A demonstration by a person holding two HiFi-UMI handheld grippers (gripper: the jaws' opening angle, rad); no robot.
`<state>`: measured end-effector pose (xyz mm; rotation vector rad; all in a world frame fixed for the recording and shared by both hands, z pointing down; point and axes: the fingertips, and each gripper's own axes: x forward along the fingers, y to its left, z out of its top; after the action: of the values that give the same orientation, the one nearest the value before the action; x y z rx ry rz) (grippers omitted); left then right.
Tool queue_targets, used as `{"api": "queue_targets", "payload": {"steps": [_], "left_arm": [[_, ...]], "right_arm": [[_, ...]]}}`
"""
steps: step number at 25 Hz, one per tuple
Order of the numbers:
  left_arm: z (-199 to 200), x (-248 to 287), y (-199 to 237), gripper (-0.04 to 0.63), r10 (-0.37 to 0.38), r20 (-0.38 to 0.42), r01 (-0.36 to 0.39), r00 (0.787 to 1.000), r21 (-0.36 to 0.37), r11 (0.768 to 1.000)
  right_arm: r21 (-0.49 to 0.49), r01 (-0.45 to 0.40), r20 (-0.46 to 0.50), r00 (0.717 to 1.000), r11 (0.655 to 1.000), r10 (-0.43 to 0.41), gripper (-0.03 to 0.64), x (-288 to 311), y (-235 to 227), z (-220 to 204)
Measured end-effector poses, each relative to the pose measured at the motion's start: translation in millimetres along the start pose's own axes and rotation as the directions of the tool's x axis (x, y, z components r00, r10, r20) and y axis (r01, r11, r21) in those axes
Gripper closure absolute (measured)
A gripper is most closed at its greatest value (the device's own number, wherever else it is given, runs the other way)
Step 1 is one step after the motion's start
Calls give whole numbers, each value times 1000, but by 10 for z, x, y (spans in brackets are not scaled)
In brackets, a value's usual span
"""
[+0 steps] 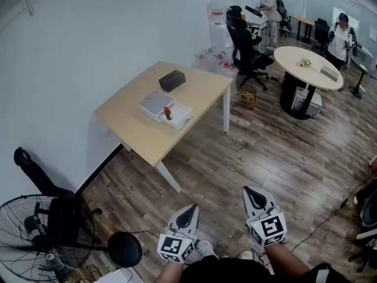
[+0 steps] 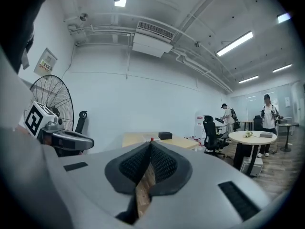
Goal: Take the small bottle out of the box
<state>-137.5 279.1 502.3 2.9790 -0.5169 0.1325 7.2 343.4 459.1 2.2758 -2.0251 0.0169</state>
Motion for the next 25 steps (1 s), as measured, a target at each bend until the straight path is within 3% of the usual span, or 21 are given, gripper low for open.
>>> {"api": "queue_targets", "payload": {"steps": [9,14,25], "left_arm": [[42,-131,775,583,-18,0,18,1000,14,1000],[11,-44,976,583,-21,-5,21,1000,-9,1000],[-63,690,1336,583,-13,-44,12,999,-27,1000]], "right_arm": [[1,12,-27,1000,1000,-12,603,613,435,-23],[-3,14,-70,997,1000,-15,603,793,483,-25],[0,-30,-88,996,1000,30,603,1576,-2,-174]]}}
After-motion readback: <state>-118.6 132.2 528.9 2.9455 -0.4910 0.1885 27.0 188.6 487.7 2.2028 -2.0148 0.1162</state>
